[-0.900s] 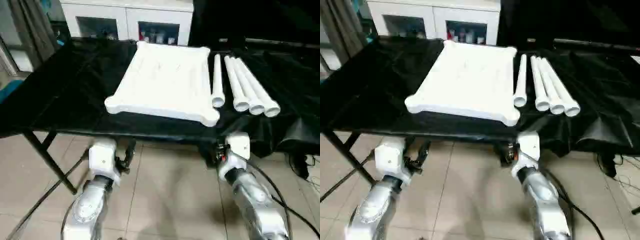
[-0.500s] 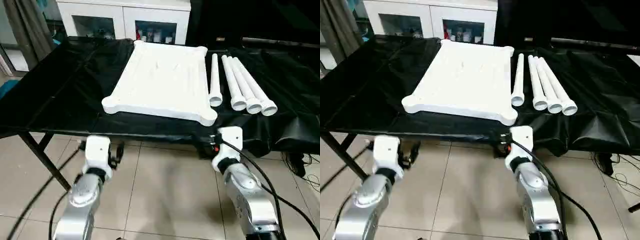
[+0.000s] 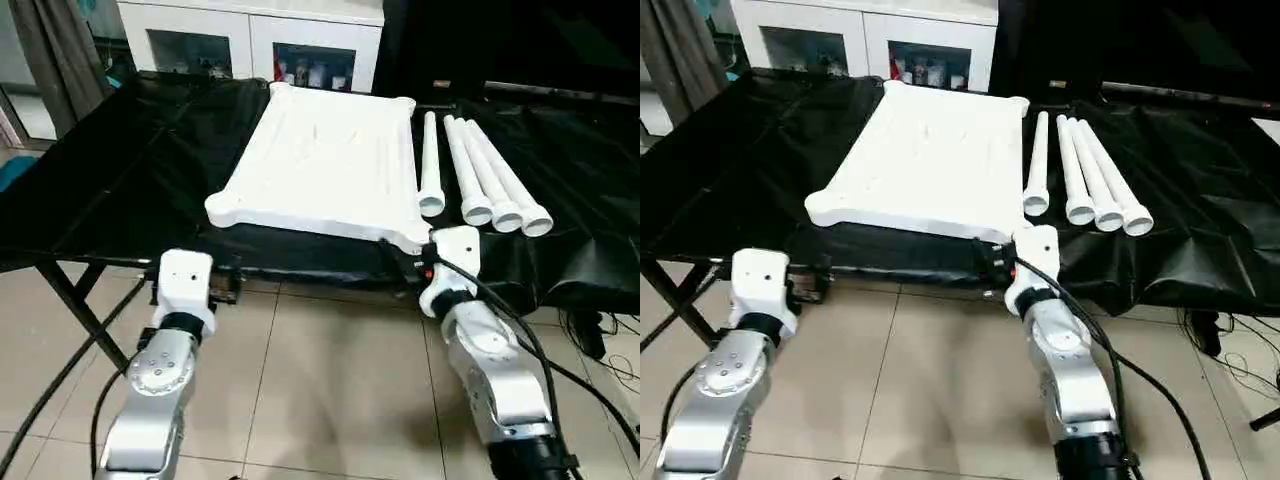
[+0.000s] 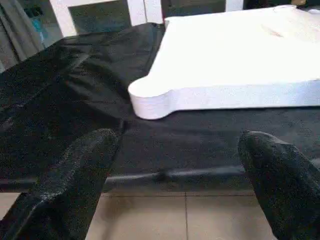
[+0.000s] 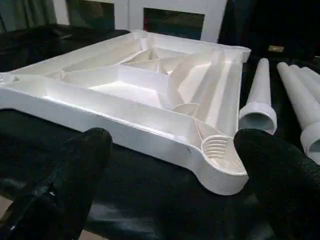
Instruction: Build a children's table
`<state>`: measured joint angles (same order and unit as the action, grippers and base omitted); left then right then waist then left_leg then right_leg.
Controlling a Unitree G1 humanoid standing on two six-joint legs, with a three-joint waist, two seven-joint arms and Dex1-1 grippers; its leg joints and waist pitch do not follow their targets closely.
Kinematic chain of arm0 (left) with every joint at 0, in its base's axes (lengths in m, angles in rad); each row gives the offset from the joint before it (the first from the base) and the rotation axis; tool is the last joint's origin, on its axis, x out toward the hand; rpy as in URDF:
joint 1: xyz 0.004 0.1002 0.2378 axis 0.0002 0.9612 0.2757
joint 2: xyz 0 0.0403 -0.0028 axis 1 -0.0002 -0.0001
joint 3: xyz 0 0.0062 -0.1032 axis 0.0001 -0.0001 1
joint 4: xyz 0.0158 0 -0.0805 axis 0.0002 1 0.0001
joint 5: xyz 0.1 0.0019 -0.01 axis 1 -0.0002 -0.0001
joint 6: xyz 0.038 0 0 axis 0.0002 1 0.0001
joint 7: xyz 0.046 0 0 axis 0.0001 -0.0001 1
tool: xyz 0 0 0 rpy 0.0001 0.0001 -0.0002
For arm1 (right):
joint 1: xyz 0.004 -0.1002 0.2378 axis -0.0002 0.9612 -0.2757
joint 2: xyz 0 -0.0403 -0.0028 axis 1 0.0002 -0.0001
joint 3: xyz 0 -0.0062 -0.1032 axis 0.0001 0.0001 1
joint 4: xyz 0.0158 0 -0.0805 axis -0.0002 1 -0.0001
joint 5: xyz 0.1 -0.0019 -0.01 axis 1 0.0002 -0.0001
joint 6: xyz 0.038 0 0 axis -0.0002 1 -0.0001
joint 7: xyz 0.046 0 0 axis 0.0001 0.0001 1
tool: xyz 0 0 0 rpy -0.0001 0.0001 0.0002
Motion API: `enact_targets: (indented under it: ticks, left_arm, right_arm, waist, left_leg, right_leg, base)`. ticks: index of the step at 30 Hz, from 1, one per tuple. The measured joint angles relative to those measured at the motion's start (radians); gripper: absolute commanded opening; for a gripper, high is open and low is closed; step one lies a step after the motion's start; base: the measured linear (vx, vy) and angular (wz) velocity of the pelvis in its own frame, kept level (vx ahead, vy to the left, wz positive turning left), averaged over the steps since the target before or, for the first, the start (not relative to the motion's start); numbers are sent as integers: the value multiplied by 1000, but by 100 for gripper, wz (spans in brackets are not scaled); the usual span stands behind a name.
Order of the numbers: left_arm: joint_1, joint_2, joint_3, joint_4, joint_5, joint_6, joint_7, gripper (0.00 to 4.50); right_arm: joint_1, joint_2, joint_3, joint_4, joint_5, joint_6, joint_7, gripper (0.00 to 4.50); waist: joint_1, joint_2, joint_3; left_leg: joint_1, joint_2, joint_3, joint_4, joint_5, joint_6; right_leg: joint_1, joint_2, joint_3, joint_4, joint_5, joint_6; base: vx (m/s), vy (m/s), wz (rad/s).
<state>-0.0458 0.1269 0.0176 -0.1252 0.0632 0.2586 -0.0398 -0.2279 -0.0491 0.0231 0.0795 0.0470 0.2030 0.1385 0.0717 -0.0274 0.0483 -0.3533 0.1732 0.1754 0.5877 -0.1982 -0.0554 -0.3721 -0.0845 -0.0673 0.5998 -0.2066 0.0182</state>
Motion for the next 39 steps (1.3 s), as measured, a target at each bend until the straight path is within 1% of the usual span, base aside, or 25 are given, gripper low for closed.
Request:
enact_targets:
  ticks: [3,7,10,13,16,18,20,21,22,23,25,26,27,28,29,30,31,32,33,34,35,36,37,38,39]
  left_arm:
    - [0,-10,-7,-16,0,3,0,443]
    - [0,-17,-21,-24,0,6,0,443]
    - [0,-17,-19,-23,0,17,0,443]
    - [-12,-18,-21,-28,2,20,0,443]
    - [-17,-20,-36,-28,3,22,0,443]
    - [-26,-17,-35,-28,3,27,0,443]
    - [-32,-16,-35,-28,5,28,0,443]
    - [-32,-16,-35,-28,6,29,0,443]
    - [-32,-16,-35,-27,7,31,-1,443]
    - [-27,-13,-34,-27,9,37,-2,443]
    - [-28,1,-28,-28,10,40,-2,443]
    - [-35,0,-28,-28,10,41,-3,443]
    - [-43,-8,-35,-28,10,42,-4,443]
    - [-50,-22,-58,-29,9,41,-10,443]
    - [-50,-26,-77,-32,9,41,-15,443]
    - [-46,-20,-74,-33,9,41,-17,443]
    - [-34,-7,-61,-33,9,41,-16,443]
    - [-28,11,-27,-18,11,46,-13,443]
    - [-28,11,-22,-16,11,47,-12,443]
    - [-28,7,-23,-19,10,46,-12,443]
    - [-30,1,-28,-21,10,46,-13,443]
    - [-33,-6,-35,-18,10,46,-13,443]
    - [-38,-23,-52,-16,10,47,-14,443]
    - [-43,-33,-85,-17,9,46,-20,443]
    - [-43,-34,-92,-18,9,46,-21,443]
  right_arm:
    - [0,9,-8,0,1,0,-4,445]
    - [0,9,-8,-3,2,1,-4,445]
    - [-6,8,-9,-1,2,1,-4,445]
    - [-8,-7,-21,0,2,0,-4,445]
    - [-10,-8,-29,1,2,0,-4,445]
    - [-16,-4,-28,2,2,0,-4,445]
    - [-23,-1,-23,2,2,0,-4,445]
    - [-25,-1,-24,2,2,1,-4,445]
    - [-28,-2,-24,2,1,1,-4,445]
    - [-34,0,-16,5,1,1,-4,445]
    - [-40,6,-11,2,1,1,-1,445]
    - [-37,-3,-17,1,1,1,0,445]
    - [-28,-10,-27,1,4,3,3,445]
    - [-14,-22,-45,1,5,5,2,445]
    - [-7,-30,-61,1,3,7,-1,445]
    - [-9,-24,-60,0,4,8,0,445]
    - [-15,-3,-50,1,4,9,1,445]
    - [-19,19,-12,-9,10,9,5,445]
    - [-16,19,-4,-15,12,9,5,445]
    - [-16,12,-5,-20,12,8,3,445]
    - [-14,-2,-10,-27,12,6,1,445]
    - [-10,-17,-23,-29,12,4,-1,445]
    - [0,-28,-38,-27,11,4,-2,445]
    - [13,-44,-67,-16,10,6,-7,445]
    - [19,-45,-76,-16,8,8,-8,445]
  waist:
    - [-10,1,0]
    - [-14,0,-1]
    - [-12,-2,-1]
    - [-10,-3,-4]
    - [-9,-1,-5]
    - [-10,-1,-6]
    - [-12,-1,-6]
    - [-11,-1,-6]
    - [-8,1,-6]
    - [2,0,-5]
    - [3,-5,-4]
    - [16,-8,-3]
    - [27,-2,-1]
    - [44,10,-3]
    - [69,23,-3]
    - [76,42,-4]
    - [73,32,-8]
    - [57,21,-11]
    - [52,17,-13]
    - [45,7,-13]
    - [33,-21,-15]
    - [34,-22,-12]
    - [39,-6,-5]
    - [43,-3,-2]
    - [44,-4,-1]
  left_leg:
    - [24,0,0,-17,0,0]
    - [31,0,0,-22,-7,-1]
    - [59,4,25,-29,-22,-8]
    - [53,3,22,-30,-31,-5]
    - [47,1,18,-21,-45,8]
    - [48,0,13,-17,-52,14]
    - [48,-3,8,-11,-62,24]
    - [46,-6,3,-4,-68,28]
    - [53,-3,6,-1,-76,22]
    - [77,2,27,0,-88,-1]
    - [112,4,60,1,-107,-15]
    - [118,0,70,8,-117,-24]
    - [116,-1,46,31,-131,-27]
    - [101,-2,11,74,-145,-32]
    - [67,-5,-29,114,-151,-47]
    - [64,4,-40,104,-161,-27]
    - [74,4,-34,103,-167,-21]
    - [89,-1,-28,87,-168,-22]
    - [104,-1,-6,74,-169,-25]
    - [121,0,29,59,-170,-30]
    - [147,-2,85,48,-174,-41]
    - [164,-2,96,54,-187,-45]
    - [159,-12,59,92,-207,-19]
    - [127,-52,-4,166,-210,-13]
    - [97,-82,-35,209,-209,-16]
  right_leg:
    - [27,4,-1,-23,0,0]
    - [36,6,0,-30,-5,-1]
    - [42,10,18,-22,-16,-12]
    - [46,12,20,-22,-29,-11]
    - [47,14,20,-22,-41,-10]
    - [46,15,21,-20,-48,-18]
    - [46,14,24,-6,-65,-43]
    - [48,14,28,-1,-73,-43]
    - [48,18,36,6,-79,-40]
    - [39,27,55,34,-94,-63]
    - [31,19,60,73,-117,-98]
    - [52,33,96,65,-124,-56]
    - [63,54,130,54,-120,-16]
    - [77,86,161,44,-118,-10]
    - [89,120,195,38,-115,-6]
    - [83,147,200,53,-110,4]
    - [37,130,159,110,-108,-6]
    - [-17,87,70,185,-104,-10]
    - [-45,58,28,183,-100,-17]
    - [-69,22,5,155,-84,-43]
    - [-80,-15,2,102,-33,-67]
    - [-67,-1,34,108,-42,-55]
    - [-49,23,55,99,-43,-56]
    - [-27,43,81,79,-40,-61]
    - [-9,55,97,62,-37,-67]
  base:
    - [0,0,0]
    - [59,4,-1]
    - [76,0,-11]
    - [87,-5,-10]
    - [106,4,3]
    - [111,15,8]
    - [108,11,9]
    - [92,10,13]
    - [79,-8,-1]
    - [79,-8,-1]
    - [90,-16,-44]
    - [100,-5,-52]
    - [85,42,-46]
    - [68,86,-39]
    - [68,86,-39]
    - [28,79,-48]
    - [55,-48,-70]
    - [55,-48,-70]
    - [99,-89,-63]
    - [87,-40,-42]
    - [87,-40,-42]
    - [147,-54,-40]
    - [178,-54,-37]
    - [178,-54,-37]
    - [141,-56,-39]
